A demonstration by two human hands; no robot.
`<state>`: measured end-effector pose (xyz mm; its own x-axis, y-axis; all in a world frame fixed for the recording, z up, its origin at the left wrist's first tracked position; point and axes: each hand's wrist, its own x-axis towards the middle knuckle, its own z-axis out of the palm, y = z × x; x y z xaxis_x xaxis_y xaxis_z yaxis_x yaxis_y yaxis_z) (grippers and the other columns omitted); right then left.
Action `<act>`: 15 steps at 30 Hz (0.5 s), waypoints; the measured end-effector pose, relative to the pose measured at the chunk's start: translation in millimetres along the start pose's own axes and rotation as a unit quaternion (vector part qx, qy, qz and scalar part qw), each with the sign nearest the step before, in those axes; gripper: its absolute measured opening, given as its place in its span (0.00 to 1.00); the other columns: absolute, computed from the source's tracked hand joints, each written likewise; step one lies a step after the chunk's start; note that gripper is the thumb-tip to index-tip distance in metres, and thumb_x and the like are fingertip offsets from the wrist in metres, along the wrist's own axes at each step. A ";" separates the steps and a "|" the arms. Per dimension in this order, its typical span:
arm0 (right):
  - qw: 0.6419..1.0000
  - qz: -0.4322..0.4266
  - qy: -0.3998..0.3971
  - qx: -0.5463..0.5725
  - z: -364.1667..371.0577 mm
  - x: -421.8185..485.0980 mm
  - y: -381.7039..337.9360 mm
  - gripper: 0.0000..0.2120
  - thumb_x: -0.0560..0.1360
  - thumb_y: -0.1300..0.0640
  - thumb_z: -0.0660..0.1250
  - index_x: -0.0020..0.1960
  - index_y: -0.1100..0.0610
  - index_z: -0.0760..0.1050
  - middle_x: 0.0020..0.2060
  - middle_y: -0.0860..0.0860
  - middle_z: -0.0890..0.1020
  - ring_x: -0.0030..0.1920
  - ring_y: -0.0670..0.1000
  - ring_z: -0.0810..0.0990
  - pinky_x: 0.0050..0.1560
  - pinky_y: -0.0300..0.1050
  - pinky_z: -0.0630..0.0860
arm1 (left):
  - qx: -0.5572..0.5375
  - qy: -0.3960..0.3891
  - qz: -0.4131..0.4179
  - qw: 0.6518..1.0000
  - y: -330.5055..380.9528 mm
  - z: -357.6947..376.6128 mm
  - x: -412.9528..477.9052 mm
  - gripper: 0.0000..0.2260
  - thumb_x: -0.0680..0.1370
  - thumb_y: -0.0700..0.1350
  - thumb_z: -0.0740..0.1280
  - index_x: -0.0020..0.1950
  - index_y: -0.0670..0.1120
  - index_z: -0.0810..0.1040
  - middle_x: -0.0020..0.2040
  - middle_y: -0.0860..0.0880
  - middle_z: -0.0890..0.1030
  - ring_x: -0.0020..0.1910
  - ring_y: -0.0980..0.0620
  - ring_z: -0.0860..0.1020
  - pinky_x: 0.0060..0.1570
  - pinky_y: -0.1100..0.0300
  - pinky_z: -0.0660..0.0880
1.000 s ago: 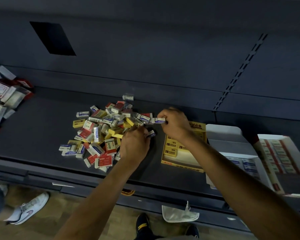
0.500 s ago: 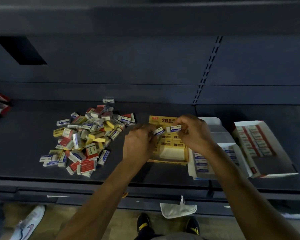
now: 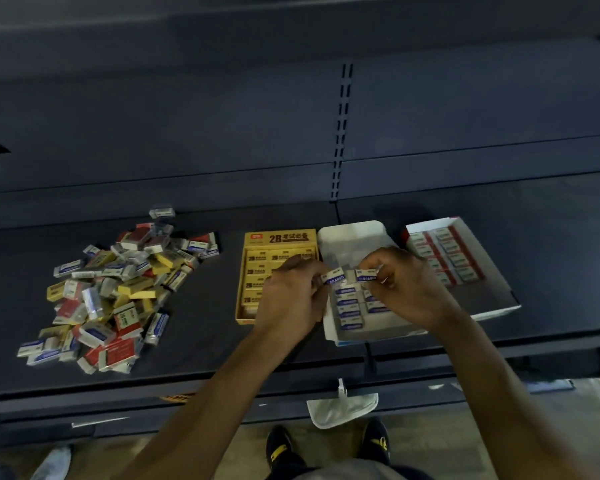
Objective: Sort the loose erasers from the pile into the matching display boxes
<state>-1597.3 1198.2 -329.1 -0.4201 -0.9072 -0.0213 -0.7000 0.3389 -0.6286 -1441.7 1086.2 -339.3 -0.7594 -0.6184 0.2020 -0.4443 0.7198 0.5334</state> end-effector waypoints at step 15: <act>0.993 0.001 -0.020 -0.120 -31.9 -38.7 31.7 0.07 0.72 0.57 0.70 0.49 0.56 0.80 0.49 0.52 0.83 0.48 0.51 0.81 0.45 0.44 0.79 | 0.031 -0.098 0.054 0.993 48.1 36.7 -3.2 0.10 0.73 0.50 0.71 0.51 0.48 0.82 0.49 0.50 0.82 0.46 0.52 0.78 0.47 0.62 0.70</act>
<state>-1621.6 1252.0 -323.4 -0.4022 -0.9138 -0.0565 -0.8186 0.3865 -0.4249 -1478.0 1134.4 -344.4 -0.8794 -0.4679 0.0876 -0.3796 0.8003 0.4641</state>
